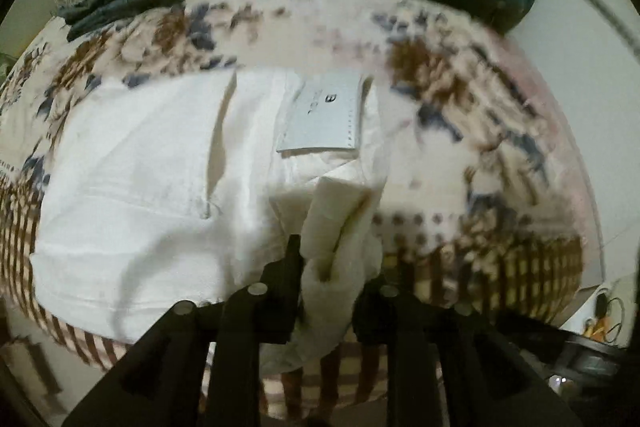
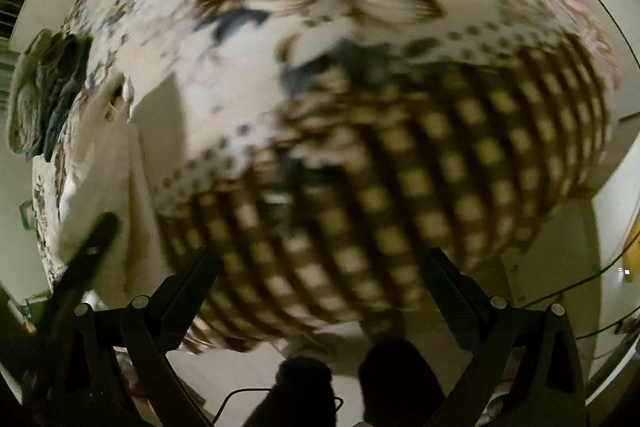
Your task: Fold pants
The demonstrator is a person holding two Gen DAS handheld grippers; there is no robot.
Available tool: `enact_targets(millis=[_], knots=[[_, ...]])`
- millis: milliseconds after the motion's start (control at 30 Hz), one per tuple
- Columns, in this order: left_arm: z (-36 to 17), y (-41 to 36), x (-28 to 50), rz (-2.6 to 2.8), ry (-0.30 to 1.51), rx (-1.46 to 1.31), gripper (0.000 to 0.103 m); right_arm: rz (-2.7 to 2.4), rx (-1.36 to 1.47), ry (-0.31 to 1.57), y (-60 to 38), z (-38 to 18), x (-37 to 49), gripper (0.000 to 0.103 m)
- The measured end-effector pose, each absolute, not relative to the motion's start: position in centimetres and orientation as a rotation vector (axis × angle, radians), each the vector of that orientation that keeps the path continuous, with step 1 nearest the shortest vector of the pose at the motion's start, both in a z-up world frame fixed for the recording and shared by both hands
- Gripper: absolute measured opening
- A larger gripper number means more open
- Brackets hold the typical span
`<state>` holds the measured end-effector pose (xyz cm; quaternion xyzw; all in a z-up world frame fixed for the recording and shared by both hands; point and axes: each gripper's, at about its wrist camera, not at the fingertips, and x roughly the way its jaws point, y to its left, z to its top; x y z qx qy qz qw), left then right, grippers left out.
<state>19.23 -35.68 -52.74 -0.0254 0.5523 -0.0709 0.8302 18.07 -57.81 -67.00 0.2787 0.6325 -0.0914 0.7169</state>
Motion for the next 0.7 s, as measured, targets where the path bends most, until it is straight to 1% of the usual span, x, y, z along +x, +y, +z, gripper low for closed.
enact_targets(millis=[33,67,100,133,167,300,367,533,633,667,700], knots=[[-52.3,-35.7,19.3,-0.162,1.186,-0.079,0.03,-0.194,0.627,1.399,-58.7,-67.0,17.7,0.103],[-51.6,-35.5,19.2,-0.184,1.193,-0.119,0.043,-0.186,0.635,1.396,-59.0,-67.0,17.6,0.103],[-51.1,-35.6,18.9,-0.204,1.199,-0.145,0.053,-0.175,0.644,1.391,-59.4,-66.8,17.5,0.103],[-50.5,-35.3,18.8,-0.216,1.207,-0.169,0.078,-0.153,0.66,1.387,-59.8,-66.6,17.7,0.103],[-49.3,-34.7,18.8,-0.214,1.21,-0.189,0.09,-0.131,0.678,1.382,-60.0,-66.5,17.7,0.103],[-45.8,-28.4,20.0,-0.111,1.151,-0.255,0.09,0.011,0.77,1.334,-59.0,-65.7,20.3,0.103],[-45.6,-24.7,20.8,-0.022,1.135,-0.24,0.09,0.09,0.786,1.328,-57.3,-65.9,23.1,0.103],[-47.8,-15.2,23.3,0.229,1.166,-0.176,0.09,0.286,0.864,1.361,-52.3,-69.8,30.7,0.103],[-49.0,-11.9,24.2,0.289,1.19,-0.166,0.09,0.308,0.923,1.428,-50.4,-73.4,33.7,0.103],[-49.2,-11.5,24.5,0.296,1.192,-0.165,0.09,0.297,0.957,1.456,-50.1,-74.5,34.1,0.102],[-49.4,-10.9,24.8,0.297,1.199,-0.168,0.09,0.29,0.996,1.456,-49.9,-75.0,34.1,0.079]])
